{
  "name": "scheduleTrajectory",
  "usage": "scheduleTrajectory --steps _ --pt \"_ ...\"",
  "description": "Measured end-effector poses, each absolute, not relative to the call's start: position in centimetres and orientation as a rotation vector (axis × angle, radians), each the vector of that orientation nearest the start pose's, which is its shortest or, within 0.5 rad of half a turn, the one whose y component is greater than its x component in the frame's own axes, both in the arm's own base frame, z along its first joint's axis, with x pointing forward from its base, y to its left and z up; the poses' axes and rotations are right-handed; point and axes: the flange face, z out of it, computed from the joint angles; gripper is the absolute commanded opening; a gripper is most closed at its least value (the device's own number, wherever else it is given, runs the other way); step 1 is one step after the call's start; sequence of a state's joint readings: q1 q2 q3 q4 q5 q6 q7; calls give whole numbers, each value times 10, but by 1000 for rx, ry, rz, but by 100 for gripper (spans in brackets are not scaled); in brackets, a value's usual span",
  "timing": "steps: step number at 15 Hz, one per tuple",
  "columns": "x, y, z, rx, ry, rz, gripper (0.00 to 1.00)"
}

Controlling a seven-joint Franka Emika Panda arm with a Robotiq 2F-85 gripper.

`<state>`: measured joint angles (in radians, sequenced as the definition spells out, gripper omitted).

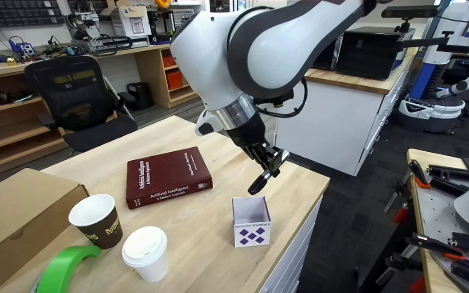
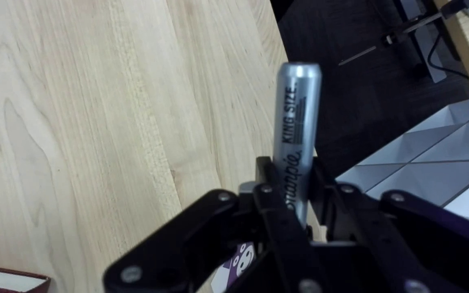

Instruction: Place the black marker inside the purple and white box

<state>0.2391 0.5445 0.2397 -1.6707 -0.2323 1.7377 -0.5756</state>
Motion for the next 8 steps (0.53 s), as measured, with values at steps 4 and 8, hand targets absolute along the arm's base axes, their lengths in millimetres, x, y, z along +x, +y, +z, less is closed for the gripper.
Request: scheduleTrajectory --steps 4,8 --pt "580 272 258 -2605 -1742 784 6" --pt "590 285 249 -2575 -1783 858 6"
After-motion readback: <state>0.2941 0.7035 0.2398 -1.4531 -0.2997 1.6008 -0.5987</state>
